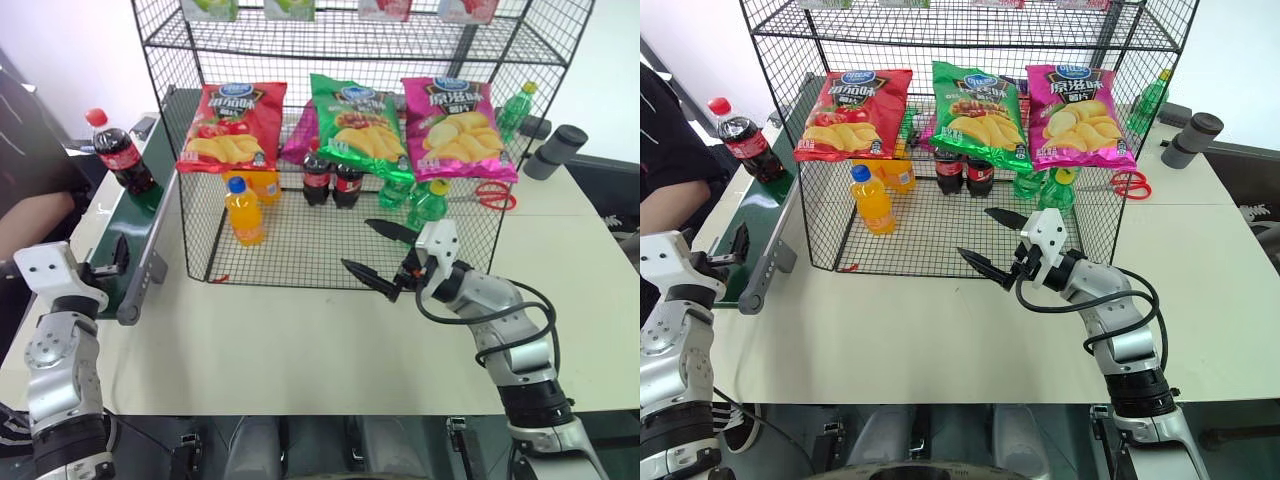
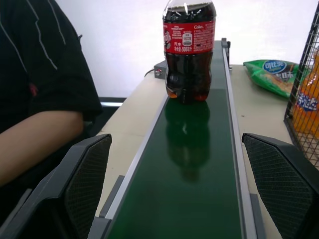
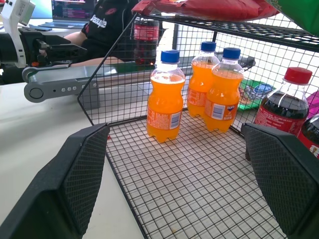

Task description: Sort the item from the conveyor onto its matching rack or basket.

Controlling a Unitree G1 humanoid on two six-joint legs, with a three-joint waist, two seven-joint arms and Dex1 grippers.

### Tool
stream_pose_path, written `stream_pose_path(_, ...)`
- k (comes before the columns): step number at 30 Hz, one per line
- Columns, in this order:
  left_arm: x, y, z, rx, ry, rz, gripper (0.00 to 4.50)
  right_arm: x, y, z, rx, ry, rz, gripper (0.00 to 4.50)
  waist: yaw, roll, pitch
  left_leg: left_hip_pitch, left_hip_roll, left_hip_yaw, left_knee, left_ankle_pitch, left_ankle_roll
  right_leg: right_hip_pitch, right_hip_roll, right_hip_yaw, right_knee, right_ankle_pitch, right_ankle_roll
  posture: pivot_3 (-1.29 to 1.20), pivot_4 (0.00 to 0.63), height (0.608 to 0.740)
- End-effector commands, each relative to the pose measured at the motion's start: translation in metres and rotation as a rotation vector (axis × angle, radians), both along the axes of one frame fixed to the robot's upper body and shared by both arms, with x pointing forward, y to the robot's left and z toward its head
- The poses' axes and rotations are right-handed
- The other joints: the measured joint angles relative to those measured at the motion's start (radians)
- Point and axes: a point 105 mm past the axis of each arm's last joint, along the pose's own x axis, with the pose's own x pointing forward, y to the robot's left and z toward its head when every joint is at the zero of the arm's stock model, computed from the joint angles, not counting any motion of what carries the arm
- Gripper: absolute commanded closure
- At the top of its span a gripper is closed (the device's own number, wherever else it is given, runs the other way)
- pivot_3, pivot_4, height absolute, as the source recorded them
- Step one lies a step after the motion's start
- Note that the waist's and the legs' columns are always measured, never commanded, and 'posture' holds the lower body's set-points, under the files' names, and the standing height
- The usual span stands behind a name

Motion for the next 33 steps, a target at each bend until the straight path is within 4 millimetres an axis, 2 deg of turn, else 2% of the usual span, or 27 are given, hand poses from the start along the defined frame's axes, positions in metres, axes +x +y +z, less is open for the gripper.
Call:
stream_pose_path(1, -0.0013, 0.0015, 0.0113, 0.035, -0.041, 0.013, 0.00, -0.0028, 0.0035, 0.0165, 0.009, -0.064, 0.015, 0.09, 0.000, 0.000, 0.000, 0.000, 0.000, 0.000, 0.000, 0.000, 0.000, 0.000, 0.000, 0.000, 0.000, 0.000, 0.000, 0.00, 0.150, 0.740)
stream_pose_path(33, -0.0022, 0.0071, 0.0030, -0.024, -0.053, 0.019, 0.00, -0.0009, 0.0024, 0.0151, 0.007, -0.067, 0.017, 0.09, 0.000, 0.000, 0.000, 0.000, 0.000, 0.000, 0.000, 0.000, 0.000, 0.000, 0.000, 0.000, 0.000, 0.000, 0.000, 0.00, 0.150, 0.740)
